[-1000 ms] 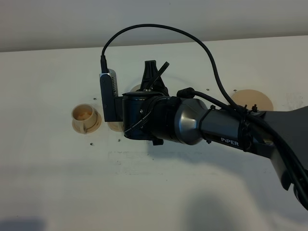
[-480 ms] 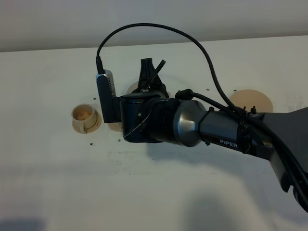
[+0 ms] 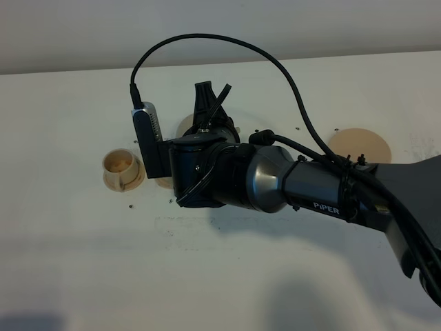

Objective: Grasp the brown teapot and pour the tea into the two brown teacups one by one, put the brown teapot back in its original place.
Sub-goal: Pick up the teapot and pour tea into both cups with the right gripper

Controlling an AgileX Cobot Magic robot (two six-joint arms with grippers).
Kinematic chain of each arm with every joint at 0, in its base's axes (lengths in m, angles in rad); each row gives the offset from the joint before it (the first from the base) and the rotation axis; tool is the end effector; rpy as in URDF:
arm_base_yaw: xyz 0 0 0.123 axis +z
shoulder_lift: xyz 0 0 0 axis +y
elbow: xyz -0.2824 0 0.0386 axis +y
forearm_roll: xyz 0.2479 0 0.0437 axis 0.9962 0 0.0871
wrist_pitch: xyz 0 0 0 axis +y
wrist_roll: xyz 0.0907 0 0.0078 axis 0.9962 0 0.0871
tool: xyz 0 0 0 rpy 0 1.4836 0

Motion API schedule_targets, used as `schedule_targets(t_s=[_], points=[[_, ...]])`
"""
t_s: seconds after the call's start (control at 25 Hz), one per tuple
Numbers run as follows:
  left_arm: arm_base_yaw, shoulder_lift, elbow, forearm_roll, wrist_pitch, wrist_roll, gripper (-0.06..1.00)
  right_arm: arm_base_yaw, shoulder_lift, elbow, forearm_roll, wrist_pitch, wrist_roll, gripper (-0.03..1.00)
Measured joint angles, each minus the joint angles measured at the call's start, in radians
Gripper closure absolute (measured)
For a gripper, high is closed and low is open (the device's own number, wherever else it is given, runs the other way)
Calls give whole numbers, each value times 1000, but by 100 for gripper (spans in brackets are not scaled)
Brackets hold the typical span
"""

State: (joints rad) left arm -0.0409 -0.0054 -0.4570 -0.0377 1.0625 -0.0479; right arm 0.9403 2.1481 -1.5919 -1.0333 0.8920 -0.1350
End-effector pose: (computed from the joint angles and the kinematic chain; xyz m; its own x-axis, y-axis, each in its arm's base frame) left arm -0.0011 -0.0030 0.2650 -0.4936 -0.0460 -0.8685 0.0369 0.9966 -0.0738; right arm 0.3172 0.3312 0.1866 0.0277 -0.9855 0.1676 -0.6446 -0.1457 -0.7505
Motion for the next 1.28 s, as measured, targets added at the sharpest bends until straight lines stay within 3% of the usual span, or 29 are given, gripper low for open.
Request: schedule_targets(t_s=[1.28], points=[[0,0,0,0,0,0,61,2,0,0,-54,37,-40,87]])
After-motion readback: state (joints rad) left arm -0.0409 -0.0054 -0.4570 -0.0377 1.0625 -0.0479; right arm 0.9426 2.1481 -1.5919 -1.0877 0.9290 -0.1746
